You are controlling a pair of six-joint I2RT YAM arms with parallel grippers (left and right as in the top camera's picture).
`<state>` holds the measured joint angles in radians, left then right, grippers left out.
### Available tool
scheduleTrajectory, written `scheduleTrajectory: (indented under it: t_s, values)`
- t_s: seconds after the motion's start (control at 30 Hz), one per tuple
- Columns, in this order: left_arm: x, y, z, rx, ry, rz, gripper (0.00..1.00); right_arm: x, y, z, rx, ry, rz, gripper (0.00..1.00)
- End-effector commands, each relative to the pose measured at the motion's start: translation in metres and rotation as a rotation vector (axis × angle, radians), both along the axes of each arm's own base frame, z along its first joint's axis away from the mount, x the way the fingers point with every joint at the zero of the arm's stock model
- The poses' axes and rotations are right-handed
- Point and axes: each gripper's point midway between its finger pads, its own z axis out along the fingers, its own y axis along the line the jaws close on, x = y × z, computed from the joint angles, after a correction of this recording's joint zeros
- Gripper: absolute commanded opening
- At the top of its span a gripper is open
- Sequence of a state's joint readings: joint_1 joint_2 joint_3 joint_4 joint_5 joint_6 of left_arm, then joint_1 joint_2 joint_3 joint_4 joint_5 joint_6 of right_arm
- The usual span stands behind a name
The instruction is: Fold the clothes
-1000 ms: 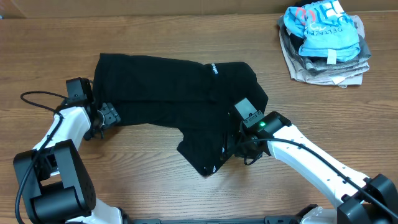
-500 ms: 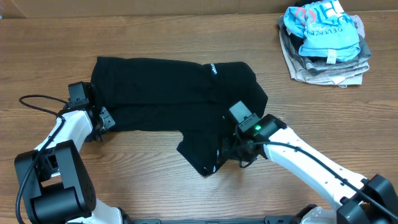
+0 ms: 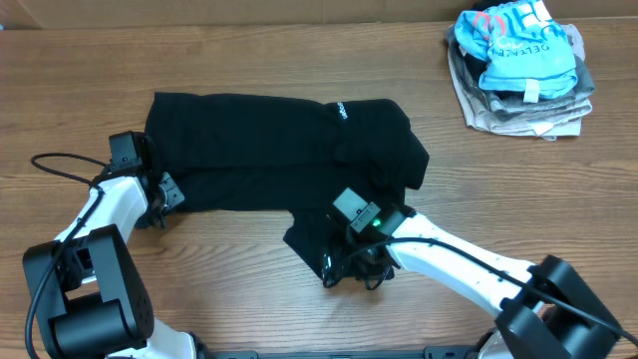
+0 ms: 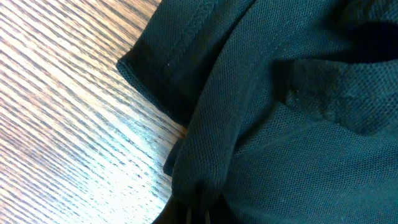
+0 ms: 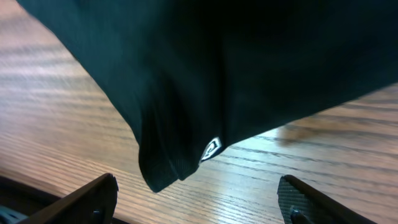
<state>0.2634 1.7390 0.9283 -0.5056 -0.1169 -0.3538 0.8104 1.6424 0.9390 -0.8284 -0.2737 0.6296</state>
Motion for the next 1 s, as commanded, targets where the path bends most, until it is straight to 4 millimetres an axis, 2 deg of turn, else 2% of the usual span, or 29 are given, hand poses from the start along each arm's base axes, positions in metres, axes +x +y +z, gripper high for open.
scheduleTrajectory:
  t_s: [0.0,0.13,0.33,0.43,0.6,0.67,0.7,0.83,0.97]
  values:
    - [0.002,-0.003,0.004,-0.013,-0.010,0.000,0.04,-0.004,0.001,-0.005,0.015,-0.001,0.080,0.81]
    - [0.002,-0.003,0.004,-0.013,-0.010,0.000,0.04,-0.001,0.003,-0.006,0.031,-0.031,0.143,0.69]
    - [0.000,-0.003,0.003,-0.015,-0.002,0.000,0.04,0.001,0.001,-0.014,0.006,-0.038,0.163,0.44]
    - [0.000,-0.003,0.003,-0.016,0.000,0.000,0.04,-0.002,-0.001,-0.021,-0.011,-0.011,0.163,0.29]
    - [-0.001,-0.003,0.003,-0.016,0.000,0.000,0.04,-0.003,-0.001,-0.023,-0.010,-0.003,0.170,0.20]
    - [-0.001,-0.003,0.003,-0.016,0.003,0.000,0.04,-0.003,-0.002,-0.023,-0.013,-0.001,0.167,0.07]
    - [-0.002,-0.004,0.003,-0.017,0.009,0.000,0.04,-0.003,-0.003,-0.023,-0.018,0.003,0.154,0.04]
    - [-0.014,-0.007,0.008,-0.032,0.075,-0.011,0.04,0.003,-0.010,-0.013,-0.028,0.014,0.086,0.04]
    - [-0.022,-0.009,0.028,-0.043,0.161,-0.075,0.04,0.008,-0.024,0.018,-0.035,0.023,0.033,0.04]
